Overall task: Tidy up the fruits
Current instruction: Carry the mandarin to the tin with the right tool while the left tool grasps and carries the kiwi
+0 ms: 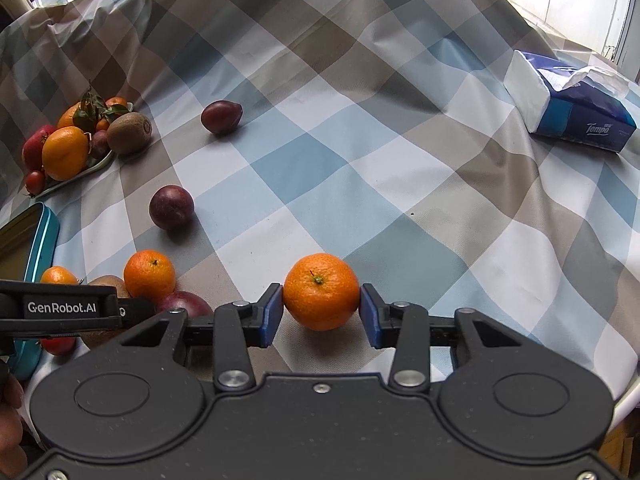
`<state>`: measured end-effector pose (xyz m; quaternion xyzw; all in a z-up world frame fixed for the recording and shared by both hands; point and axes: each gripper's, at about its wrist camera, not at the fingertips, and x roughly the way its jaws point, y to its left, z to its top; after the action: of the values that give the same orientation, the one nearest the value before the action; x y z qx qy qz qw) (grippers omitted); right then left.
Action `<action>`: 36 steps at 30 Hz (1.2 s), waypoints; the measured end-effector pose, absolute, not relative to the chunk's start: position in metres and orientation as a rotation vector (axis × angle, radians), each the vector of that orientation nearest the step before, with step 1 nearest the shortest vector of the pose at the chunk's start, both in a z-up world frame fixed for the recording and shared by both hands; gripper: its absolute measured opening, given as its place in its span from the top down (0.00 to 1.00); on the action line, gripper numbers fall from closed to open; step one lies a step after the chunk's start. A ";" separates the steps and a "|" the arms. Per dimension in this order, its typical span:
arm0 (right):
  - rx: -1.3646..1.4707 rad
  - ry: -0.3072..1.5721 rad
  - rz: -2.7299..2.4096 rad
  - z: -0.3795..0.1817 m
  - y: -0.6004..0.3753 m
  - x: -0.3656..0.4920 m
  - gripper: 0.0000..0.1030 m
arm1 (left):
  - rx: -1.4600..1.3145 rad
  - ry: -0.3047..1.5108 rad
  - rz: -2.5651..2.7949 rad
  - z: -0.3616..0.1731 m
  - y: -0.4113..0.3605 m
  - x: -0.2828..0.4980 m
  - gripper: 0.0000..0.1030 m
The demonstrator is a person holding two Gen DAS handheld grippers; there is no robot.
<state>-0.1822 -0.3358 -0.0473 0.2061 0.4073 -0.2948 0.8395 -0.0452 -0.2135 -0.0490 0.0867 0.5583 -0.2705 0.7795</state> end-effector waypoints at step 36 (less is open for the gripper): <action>0.376 0.799 -0.551 -0.024 -0.305 -0.163 0.52 | 0.146 1.035 -0.480 0.000 -0.151 -0.045 0.46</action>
<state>-0.1633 -0.3050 -0.0239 0.1795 0.3816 -0.2632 0.8677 -0.0447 -0.1510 0.0002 0.0690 0.4895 -0.2269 0.8391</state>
